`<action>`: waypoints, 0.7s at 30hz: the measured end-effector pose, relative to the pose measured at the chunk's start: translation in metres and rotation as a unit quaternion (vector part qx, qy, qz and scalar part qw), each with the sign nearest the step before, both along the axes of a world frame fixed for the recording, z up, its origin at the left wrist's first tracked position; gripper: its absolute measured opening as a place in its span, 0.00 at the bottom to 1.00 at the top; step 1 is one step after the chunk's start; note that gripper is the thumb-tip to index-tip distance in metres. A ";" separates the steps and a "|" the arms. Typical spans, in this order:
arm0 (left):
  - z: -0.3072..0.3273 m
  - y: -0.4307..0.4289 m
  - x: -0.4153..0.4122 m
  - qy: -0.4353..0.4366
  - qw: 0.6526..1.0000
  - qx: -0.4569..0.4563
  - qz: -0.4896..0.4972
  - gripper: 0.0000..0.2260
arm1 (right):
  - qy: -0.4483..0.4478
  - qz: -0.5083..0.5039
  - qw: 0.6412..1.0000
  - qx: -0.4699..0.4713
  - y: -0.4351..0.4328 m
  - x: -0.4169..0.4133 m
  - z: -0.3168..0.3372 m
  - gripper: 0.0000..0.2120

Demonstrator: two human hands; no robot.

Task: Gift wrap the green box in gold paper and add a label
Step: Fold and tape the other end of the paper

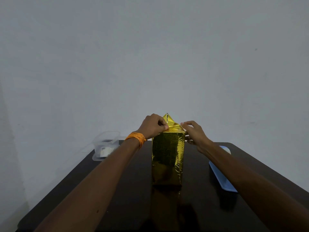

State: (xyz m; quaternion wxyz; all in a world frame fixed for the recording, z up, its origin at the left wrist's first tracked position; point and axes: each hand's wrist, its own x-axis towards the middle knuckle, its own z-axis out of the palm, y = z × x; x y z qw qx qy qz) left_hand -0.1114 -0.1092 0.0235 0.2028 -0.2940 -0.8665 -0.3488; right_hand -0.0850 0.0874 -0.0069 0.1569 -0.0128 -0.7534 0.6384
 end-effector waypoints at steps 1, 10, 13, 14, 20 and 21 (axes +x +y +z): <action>0.000 -0.001 0.000 0.000 1.000 0.000 0.000 0.07 | -0.002 -0.007 1.000 -0.003 0.003 0.002 -0.002 0.16; 0.009 0.001 0.010 -0.006 0.999 -0.034 0.005 0.09 | 0.011 -0.080 0.995 0.050 0.046 0.027 -0.008 0.16; 0.010 0.002 0.015 0.049 0.997 -0.042 0.033 0.07 | 0.003 -0.096 0.994 0.045 0.061 0.036 -0.005 0.15; 0.010 0.002 0.016 0.073 0.995 -0.040 0.047 0.07 | 0.001 -0.099 0.994 0.041 0.064 0.038 -0.005 0.14; 0.016 0.041 0.040 0.160 0.986 0.005 0.049 0.08 | -0.006 -0.137 0.989 0.047 0.094 0.058 -0.007 0.12; 0.017 0.053 0.047 0.165 0.986 0.008 0.034 0.09 | -0.006 -0.145 0.988 0.053 0.099 0.063 -0.008 0.11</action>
